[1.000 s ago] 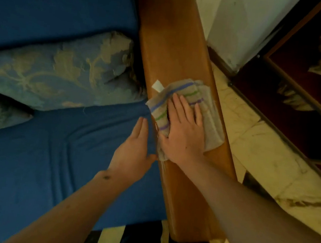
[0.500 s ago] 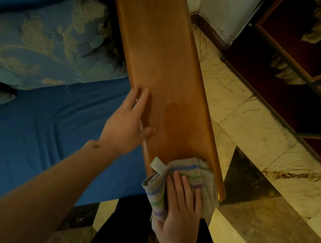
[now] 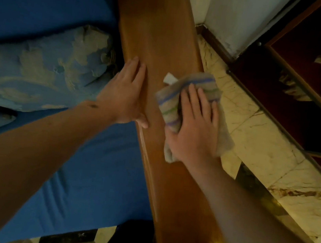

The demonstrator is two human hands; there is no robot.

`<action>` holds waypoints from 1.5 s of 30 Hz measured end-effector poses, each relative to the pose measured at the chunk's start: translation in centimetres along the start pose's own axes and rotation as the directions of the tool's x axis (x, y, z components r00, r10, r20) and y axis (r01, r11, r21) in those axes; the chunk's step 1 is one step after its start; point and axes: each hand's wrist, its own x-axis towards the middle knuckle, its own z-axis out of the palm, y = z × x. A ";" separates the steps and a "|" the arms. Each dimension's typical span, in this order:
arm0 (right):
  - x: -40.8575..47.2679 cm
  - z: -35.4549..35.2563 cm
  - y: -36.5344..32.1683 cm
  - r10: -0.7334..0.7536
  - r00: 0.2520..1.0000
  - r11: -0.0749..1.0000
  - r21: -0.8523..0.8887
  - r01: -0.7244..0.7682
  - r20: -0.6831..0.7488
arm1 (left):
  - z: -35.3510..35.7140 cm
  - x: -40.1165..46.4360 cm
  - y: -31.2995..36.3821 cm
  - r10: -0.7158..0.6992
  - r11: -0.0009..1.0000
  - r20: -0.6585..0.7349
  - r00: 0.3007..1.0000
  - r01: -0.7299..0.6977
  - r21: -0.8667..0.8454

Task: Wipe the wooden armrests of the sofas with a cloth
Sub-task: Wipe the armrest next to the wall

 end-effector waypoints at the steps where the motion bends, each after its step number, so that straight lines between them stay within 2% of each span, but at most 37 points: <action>1: 2.7 -0.1 -0.2 -0.014 1.000 1.000 0.000 0.014 -0.009 | -0.9 1.2 -0.4 -0.010 1.000 0.003 1.000 0.010 0.011; 4: 9.2 -0.2 -1.3 -0.050 0.998 0.998 -0.035 0.049 -0.028 | -2.4 4.1 -1.4 -0.061 0.998 0.018 0.998 0.061 -0.021; 6: 13.6 0.2 -2.9 -0.071 0.997 0.993 -0.093 0.067 -0.042 | -2.8 5.3 -1.6 -0.046 0.999 0.033 0.998 0.046 -0.009; 10: 20.6 0.4 -6.4 -0.095 0.994 0.993 -0.075 0.091 -0.053 | -2.9 5.5 -0.9 -0.043 0.996 0.045 0.998 0.039 0.078; 14: 24.2 0.6 -7.5 -0.244 0.969 0.968 -0.070 0.241 -0.043 | -2.8 5.6 -1.1 -0.068 0.996 0.086 0.994 0.072 -0.046; 18: 24.8 0.3 -7.4 -0.322 0.946 0.946 -0.065 0.319 -0.037 | -2.9 5.4 -1.1 -0.080 0.991 0.086 0.993 0.089 -0.098; 21: 26.4 0.0 -7.2 -0.537 0.843 0.841 -0.068 0.536 0.005 | -3.0 5.5 -0.9 -0.086 0.990 0.081 0.993 0.095 -0.108; 23: 27.3 0.0 -7.2 -0.627 0.777 0.771 -0.090 0.630 0.065 | -2.9 5.5 -0.8 -0.100 0.989 0.072 0.992 0.107 -0.103; 25: 27.3 0.0 -7.2 -0.635 0.768 0.762 -0.093 0.641 0.082 | -3.0 5.6 -0.8 -0.098 0.988 0.082 0.992 0.107 -0.111; 29: 26.4 -0.5 -7.5 -0.593 0.799 0.797 -0.070 0.600 0.094 | -3.2 5.0 -0.7 -0.114 0.988 0.051 0.992 0.119 -0.101; 32: 25.0 -0.4 -7.7 -0.532 0.843 0.840 -0.080 0.537 0.081 | -2.8 4.2 -0.5 -0.190 0.967 0.027 0.981 0.192 -0.167; 37: 18.2 0.6 -7.9 -0.421 0.907 0.906 -0.056 0.421 0.002 | 0.8 0.3 1.1 -0.283 0.876 -0.058 0.957 0.233 -0.422; 38: 16.6 0.7 -7.9 -0.409 0.913 0.912 -0.040 0.409 0.001 | 1.9 -0.8 1.6 -0.299 0.833 -0.069 0.952 0.225 -0.506; 41: 11.2 1.0 -7.8 -0.381 0.924 0.924 0.007 0.381 -0.002 | 6.5 -5.7 4.4 -0.322 0.621 -0.096 0.942 0.133 -0.772; 43: 7.4 1.6 -7.2 -0.335 0.942 0.941 0.039 0.336 -0.021 | 9.7 -9.4 6.4 -0.361 0.534 -0.156 0.919 0.066 -0.843; 45: 3.3 2.1 -6.4 -0.289 0.955 0.953 0.073 0.293 -0.065 | 12.7 -12.9 7.9 -0.415 0.486 -0.189 0.890 0.042 -0.873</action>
